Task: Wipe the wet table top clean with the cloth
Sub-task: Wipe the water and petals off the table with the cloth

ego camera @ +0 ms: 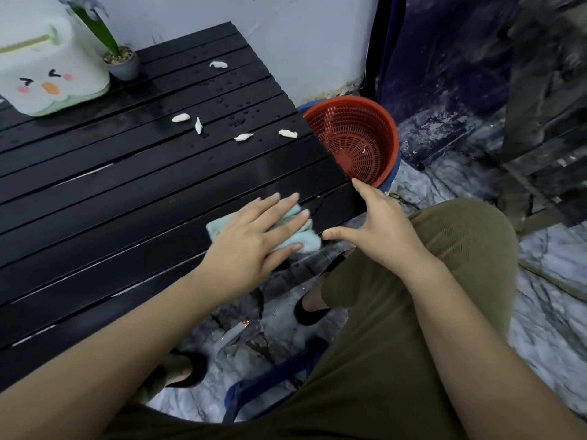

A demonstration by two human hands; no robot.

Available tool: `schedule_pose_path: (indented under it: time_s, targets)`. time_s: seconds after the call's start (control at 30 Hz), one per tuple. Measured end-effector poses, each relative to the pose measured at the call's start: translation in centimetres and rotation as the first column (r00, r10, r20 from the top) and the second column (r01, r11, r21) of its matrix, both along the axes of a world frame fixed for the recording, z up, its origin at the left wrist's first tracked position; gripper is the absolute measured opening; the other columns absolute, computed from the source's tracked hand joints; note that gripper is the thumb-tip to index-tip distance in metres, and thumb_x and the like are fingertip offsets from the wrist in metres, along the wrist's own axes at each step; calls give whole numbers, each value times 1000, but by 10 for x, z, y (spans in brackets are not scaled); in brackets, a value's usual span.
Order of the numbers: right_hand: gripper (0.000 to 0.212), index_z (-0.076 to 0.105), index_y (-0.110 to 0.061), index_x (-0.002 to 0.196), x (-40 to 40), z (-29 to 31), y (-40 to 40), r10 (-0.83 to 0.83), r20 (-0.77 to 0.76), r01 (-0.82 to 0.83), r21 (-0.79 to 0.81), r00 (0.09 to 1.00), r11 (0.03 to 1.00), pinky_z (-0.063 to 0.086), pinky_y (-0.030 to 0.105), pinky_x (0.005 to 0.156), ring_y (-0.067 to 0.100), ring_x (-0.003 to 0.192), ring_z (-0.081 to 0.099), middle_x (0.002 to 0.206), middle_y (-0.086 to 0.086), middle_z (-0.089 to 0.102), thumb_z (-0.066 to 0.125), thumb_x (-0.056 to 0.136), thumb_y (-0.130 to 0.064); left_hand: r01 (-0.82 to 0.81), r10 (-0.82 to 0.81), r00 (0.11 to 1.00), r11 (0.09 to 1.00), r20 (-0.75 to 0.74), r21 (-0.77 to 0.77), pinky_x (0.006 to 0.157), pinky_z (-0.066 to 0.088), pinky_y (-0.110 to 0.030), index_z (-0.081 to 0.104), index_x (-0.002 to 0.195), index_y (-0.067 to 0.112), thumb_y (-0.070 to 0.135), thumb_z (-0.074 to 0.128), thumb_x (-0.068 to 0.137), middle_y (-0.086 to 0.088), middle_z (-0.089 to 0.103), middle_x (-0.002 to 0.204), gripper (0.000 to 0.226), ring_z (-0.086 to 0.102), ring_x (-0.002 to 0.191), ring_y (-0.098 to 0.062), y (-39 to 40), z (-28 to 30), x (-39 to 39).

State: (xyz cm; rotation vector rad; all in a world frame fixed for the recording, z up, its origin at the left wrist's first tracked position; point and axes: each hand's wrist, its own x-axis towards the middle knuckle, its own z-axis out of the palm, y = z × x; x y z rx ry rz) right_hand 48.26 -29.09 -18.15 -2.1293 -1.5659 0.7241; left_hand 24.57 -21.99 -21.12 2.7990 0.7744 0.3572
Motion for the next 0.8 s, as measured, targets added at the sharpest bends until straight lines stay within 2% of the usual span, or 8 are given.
schedule_pose_path:
  time_s: [0.2, 0.3, 0.4, 0.47, 0.53, 0.6, 0.7, 0.8]
  targets:
    - [108, 30, -15, 154, 5, -4, 1, 19, 10, -20, 42, 1000, 999, 23, 19, 103, 18, 142, 34, 154, 1, 41, 86, 68, -48, 5, -4, 1000, 1000, 13, -23, 119, 32, -51, 51, 147, 20, 48, 40, 103, -8, 41, 159, 54, 38, 146, -35, 22, -1, 52]
    - [106, 35, -15, 152, 4, -8, 2, -8, 5, 7, 67, 1000, 998, 25, 21, 106, 18, 140, 38, 151, 1, 45, 89, 65, -45, -30, 30, 999, 999, 22, -13, 118, 32, -50, 52, 146, 20, 50, 39, 102, -9, 44, 157, 55, 42, 143, -36, 32, -2, 74]
    - [91, 49, -22, 140, 4, -10, 4, -26, -53, 32, 118, 998, 992, 42, 21, 97, 12, 120, 55, 128, -8, 63, 91, 61, -40, -66, 66, 996, 998, 63, -4, 109, 41, -48, 57, 143, 21, 50, 42, 100, -9, 50, 152, 54, 53, 126, -35, 45, -4, 94]
    - [92, 49, -26, 140, 5, -9, 4, -38, -108, 52, 126, 993, 991, 38, 6, 86, 2, 114, 54, 123, -17, 61, 93, 59, -37, -96, 96, 992, 995, 87, 1, 101, 44, -45, 59, 141, 22, 50, 41, 99, -8, 55, 148, 54, 56, 113, -32, 51, -4, 105]
    - [103, 41, -26, 146, 5, -8, 6, -44, -142, 61, 119, 989, 991, 33, 0, 83, -2, 119, 48, 129, -21, 55, 94, 58, -36, -133, 132, 983, 991, 126, -4, 95, 47, -47, 62, 138, 21, 49, 42, 98, -9, 59, 142, 53, 56, 104, -32, 56, -4, 113]
    - [116, 30, -24, 152, 5, -7, 7, -38, -157, 52, 87, 987, 995, 30, 3, 90, 5, 131, 44, 140, -14, 51, 94, 57, -37, -177, 179, 968, 984, 175, -22, 94, 47, -49, 62, 138, 20, 47, 42, 98, -9, 61, 138, 52, 57, 103, -33, 59, -4, 116]
    - [135, 11, -19, 159, 5, 0, 8, -32, -208, 34, 7, 978, 999, 26, 20, 107, 12, 145, 30, 158, -2, 34, 93, 55, -48, -268, 284, 915, 959, 285, -95, 100, 43, -47, 58, 142, 22, 45, 44, 101, -8, 60, 141, 48, 58, 116, -32, 68, 2, 104]
    - [132, 11, -21, 159, 2, 8, 17, -19, -257, 16, -16, 966, 1000, 25, 35, 119, 11, 148, 23, 163, -4, 23, 83, 57, -66, -410, 432, 806, 900, 404, -144, 105, 42, -44, 62, 137, 17, 40, 48, 101, -10, 65, 135, 45, 61, 121, -29, 90, 15, 61]
